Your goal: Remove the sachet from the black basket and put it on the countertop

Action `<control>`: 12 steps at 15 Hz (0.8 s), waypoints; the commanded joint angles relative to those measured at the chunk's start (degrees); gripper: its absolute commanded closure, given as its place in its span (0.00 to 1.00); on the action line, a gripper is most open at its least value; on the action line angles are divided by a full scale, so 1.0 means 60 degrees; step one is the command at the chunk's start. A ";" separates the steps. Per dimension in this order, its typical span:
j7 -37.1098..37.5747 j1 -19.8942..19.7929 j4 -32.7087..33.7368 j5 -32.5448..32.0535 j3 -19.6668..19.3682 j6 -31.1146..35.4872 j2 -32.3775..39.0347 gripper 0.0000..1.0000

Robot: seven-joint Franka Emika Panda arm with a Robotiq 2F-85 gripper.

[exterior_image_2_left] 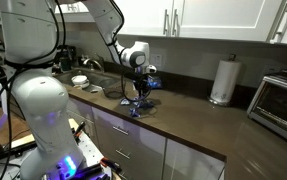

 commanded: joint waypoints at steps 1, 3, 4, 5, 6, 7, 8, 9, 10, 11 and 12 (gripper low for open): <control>0.0079 -0.0035 -0.0149 0.0084 0.0208 -0.0165 -0.0248 0.37; 0.0092 0.0057 -0.0283 0.0099 0.0347 -0.0351 -0.0487 0.24; 0.0173 0.0125 -0.0350 0.0017 0.0404 -0.0428 -0.0612 0.17; 0.0298 0.0211 -0.0423 -0.0116 0.0451 -0.0530 -0.0758 0.11; 0.0386 0.0286 -0.0481 -0.0190 0.0505 -0.0625 -0.0893 0.05; 0.0514 0.0379 -0.0554 -0.0290 0.0547 -0.0749 -0.1046 0.01; 0.0701 0.0471 -0.0635 -0.0416 0.0587 -0.0901 -0.1211 0.00; 0.0892 0.0562 -0.0711 -0.0579 0.0623 -0.1076 -0.1403 0.00; 0.1025 0.0592 -0.0524 -0.0741 0.0631 -0.1427 -0.1512 0.00; 0.1097 0.0632 -0.0521 -0.0812 0.0685 -0.1650 -0.1665 0.00; 0.1162 0.0660 -0.0481 -0.0858 0.0746 -0.1934 -0.1818 0.00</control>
